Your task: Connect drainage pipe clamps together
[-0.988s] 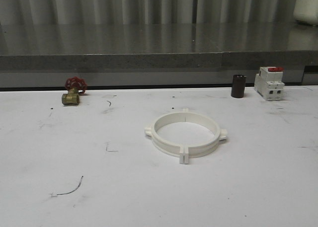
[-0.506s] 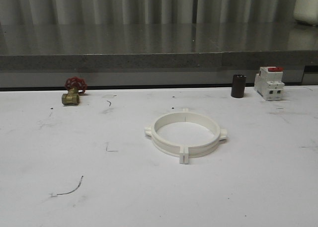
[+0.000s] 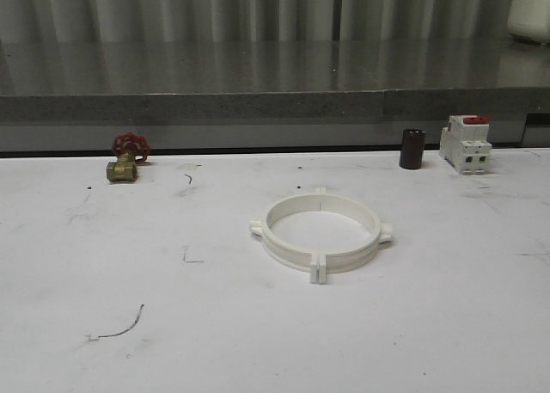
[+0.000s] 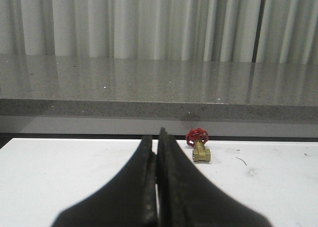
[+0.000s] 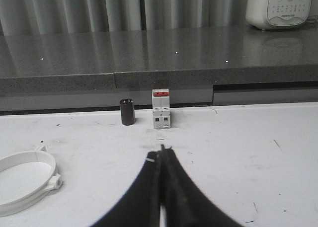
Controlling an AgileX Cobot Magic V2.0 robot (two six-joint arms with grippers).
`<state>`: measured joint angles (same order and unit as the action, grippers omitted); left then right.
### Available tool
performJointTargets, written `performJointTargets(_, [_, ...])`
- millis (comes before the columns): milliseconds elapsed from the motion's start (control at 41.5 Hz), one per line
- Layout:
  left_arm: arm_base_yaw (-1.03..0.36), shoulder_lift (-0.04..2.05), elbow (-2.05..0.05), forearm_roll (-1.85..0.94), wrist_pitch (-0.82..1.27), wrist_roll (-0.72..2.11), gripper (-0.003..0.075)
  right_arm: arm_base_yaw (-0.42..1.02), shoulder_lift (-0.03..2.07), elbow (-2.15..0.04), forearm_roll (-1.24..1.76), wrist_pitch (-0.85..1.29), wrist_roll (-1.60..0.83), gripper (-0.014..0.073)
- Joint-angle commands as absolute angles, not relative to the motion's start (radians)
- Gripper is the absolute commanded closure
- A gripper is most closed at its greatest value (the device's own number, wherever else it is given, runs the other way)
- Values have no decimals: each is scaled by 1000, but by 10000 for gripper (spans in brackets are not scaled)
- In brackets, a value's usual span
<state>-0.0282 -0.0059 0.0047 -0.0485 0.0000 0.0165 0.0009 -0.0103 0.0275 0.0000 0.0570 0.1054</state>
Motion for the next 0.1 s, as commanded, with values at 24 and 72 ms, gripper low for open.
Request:
performJointTargets(24, [-36, -17, 27, -57, -75, 12, 741, 2, -26, 23, -16, -26, 101, 710])
performJointTargets(72, [-36, -17, 27, -57, -75, 12, 741, 2, -26, 23, -16, -26, 101, 710])
